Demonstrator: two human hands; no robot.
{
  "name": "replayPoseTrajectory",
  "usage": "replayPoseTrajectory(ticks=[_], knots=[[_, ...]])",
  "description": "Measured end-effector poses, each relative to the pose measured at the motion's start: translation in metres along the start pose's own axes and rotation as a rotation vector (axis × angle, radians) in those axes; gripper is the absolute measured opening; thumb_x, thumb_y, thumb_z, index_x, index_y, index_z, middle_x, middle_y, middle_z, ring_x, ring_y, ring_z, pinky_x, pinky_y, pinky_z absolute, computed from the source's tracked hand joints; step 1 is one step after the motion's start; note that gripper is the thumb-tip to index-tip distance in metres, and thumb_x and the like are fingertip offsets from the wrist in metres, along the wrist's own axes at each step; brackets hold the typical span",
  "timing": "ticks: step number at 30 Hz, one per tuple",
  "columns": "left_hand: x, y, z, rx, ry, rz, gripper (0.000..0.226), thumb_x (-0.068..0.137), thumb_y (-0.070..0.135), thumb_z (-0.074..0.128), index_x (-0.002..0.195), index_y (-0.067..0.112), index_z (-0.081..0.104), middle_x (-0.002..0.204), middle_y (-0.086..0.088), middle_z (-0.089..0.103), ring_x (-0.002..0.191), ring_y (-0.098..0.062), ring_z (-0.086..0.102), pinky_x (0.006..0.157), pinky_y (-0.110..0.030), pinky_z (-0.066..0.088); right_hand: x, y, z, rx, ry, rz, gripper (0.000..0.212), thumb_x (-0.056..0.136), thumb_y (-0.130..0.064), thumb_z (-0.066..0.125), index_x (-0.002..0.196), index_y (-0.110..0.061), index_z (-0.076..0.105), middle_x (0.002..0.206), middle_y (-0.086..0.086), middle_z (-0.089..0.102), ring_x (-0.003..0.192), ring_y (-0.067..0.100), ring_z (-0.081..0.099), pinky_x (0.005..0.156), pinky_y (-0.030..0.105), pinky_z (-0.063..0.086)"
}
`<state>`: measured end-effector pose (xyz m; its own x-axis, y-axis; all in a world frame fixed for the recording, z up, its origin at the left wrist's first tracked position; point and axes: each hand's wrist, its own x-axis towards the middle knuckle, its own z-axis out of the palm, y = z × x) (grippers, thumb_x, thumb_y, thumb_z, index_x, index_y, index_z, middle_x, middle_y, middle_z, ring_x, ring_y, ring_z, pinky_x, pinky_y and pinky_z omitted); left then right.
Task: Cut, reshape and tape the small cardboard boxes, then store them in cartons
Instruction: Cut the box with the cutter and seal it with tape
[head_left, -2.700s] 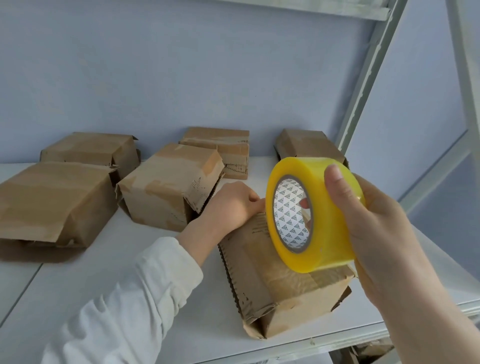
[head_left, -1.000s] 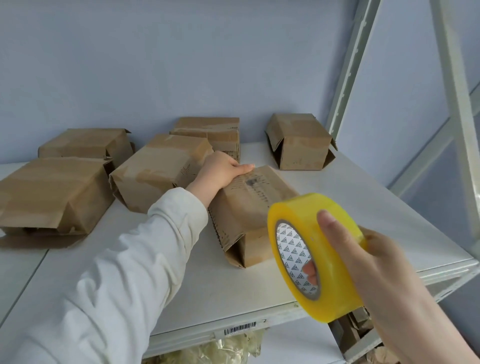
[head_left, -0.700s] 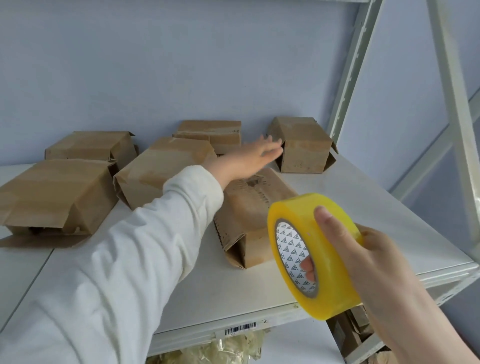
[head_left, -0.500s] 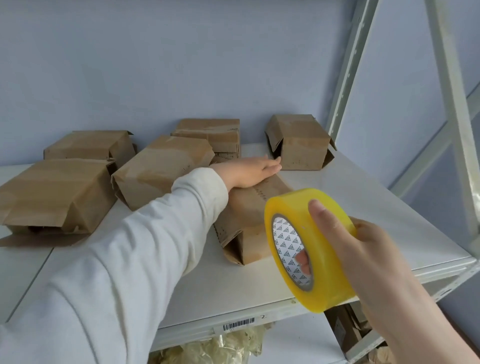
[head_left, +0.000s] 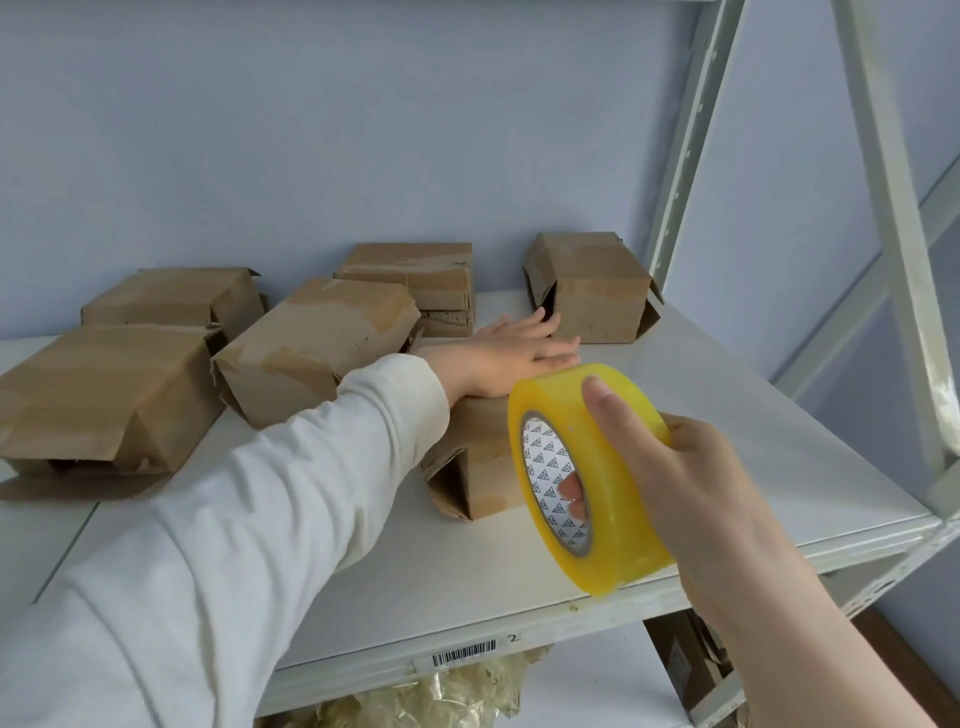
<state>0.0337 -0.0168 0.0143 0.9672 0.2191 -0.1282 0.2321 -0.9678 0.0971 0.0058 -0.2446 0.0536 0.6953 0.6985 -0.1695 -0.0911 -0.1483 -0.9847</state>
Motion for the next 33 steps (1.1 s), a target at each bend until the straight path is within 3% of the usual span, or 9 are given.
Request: replayPoseTrajectory(ticks=[3,6,9,12,15,19,23,29,33], knots=[[0.005,0.008,-0.010,-0.117,0.058,-0.019,0.058,0.099,0.046,0.022,0.150,0.020,0.012,0.157,-0.008,-0.004,0.144,-0.020,-0.013,0.115,-0.050,-0.007,0.009,0.000,0.001,0.004,-0.003,-0.017,0.042,0.083,-0.049,0.055,0.077,-0.008,0.064,0.047,-0.003,0.064,0.037,0.005,0.057,0.036,0.012,0.043],[0.001,0.008,0.002,0.059,0.012,0.070,0.063,0.097,0.042,0.039,0.150,0.023,0.010,0.157,-0.008,-0.006,0.144,-0.023,-0.013,0.116,-0.049,-0.004,0.019,0.000,0.005,0.009,-0.026,-0.037,0.040,0.084,-0.048,0.055,0.071,-0.011,0.063,0.048,-0.002,0.065,0.039,0.007,0.058,0.038,0.015,0.045],[0.003,-0.004,0.010,0.098,0.035,0.056,0.062,0.097,0.044,0.038,0.149,0.029,0.009,0.157,-0.004,-0.007,0.144,-0.020,-0.014,0.117,-0.046,-0.004,0.022,0.006,0.005,0.033,-0.091,-0.066,0.036,0.085,-0.047,0.053,0.079,-0.014,0.063,0.051,-0.003,0.066,0.043,0.005,0.060,0.040,0.014,0.047],[0.004,0.001,0.010,0.009,0.045,0.030,0.054,0.099,0.047,0.028,0.148,0.032,0.014,0.158,-0.001,-0.005,0.144,-0.016,-0.013,0.116,-0.042,-0.009,0.017,0.031,-0.009,0.066,-0.262,-0.124,0.039,0.083,-0.056,0.053,0.090,-0.019,0.063,0.071,-0.008,0.073,0.065,0.003,0.068,0.054,0.011,0.049],[-0.001,0.007,0.009,-0.076,0.053,0.009,0.052,0.098,0.050,0.020,0.147,0.033,0.018,0.158,0.001,-0.004,0.144,-0.012,-0.012,0.114,-0.037,-0.010,0.011,0.055,-0.016,-0.040,-0.356,-0.207,0.049,0.075,-0.054,0.063,0.105,-0.016,0.060,0.090,0.000,0.074,0.088,0.012,0.069,0.071,0.022,0.052],[-0.006,0.010,0.005,-0.095,0.045,0.013,0.051,0.098,0.050,0.018,0.147,0.034,0.020,0.158,0.002,-0.003,0.143,-0.011,-0.012,0.115,-0.036,-0.010,0.008,0.070,-0.010,-0.012,-0.222,-0.297,0.058,0.069,-0.060,0.059,0.090,-0.006,0.061,0.072,0.007,0.070,0.070,0.015,0.066,0.063,0.023,0.050],[-0.008,0.009,0.006,-0.093,0.020,-0.001,0.052,0.097,0.051,0.018,0.146,0.035,0.019,0.158,0.003,-0.004,0.143,-0.010,-0.014,0.116,-0.036,-0.011,0.000,0.068,-0.003,0.090,-0.115,-0.189,0.054,0.076,-0.058,0.066,0.083,-0.005,0.061,0.059,0.009,0.067,0.052,0.015,0.062,0.053,0.021,0.047],[-0.004,0.031,-0.025,-0.192,0.122,-0.021,0.058,0.099,0.048,0.013,0.150,0.022,0.008,0.157,-0.007,-0.010,0.142,-0.020,-0.018,0.114,-0.047,-0.013,0.009,0.055,0.003,0.040,-0.090,-0.088,0.041,0.084,-0.043,0.056,0.086,-0.003,0.063,0.059,0.007,0.069,0.049,0.014,0.062,0.056,0.025,0.051],[-0.006,0.036,0.003,-0.033,0.010,-0.040,0.058,0.096,0.055,0.018,0.149,0.030,0.013,0.157,-0.003,-0.009,0.143,-0.017,-0.017,0.115,-0.044,-0.011,0.009,0.055,0.006,0.015,-0.075,-0.086,0.038,0.083,-0.044,0.057,0.084,-0.006,0.063,0.061,0.006,0.069,0.052,0.016,0.064,0.064,0.035,0.055]])
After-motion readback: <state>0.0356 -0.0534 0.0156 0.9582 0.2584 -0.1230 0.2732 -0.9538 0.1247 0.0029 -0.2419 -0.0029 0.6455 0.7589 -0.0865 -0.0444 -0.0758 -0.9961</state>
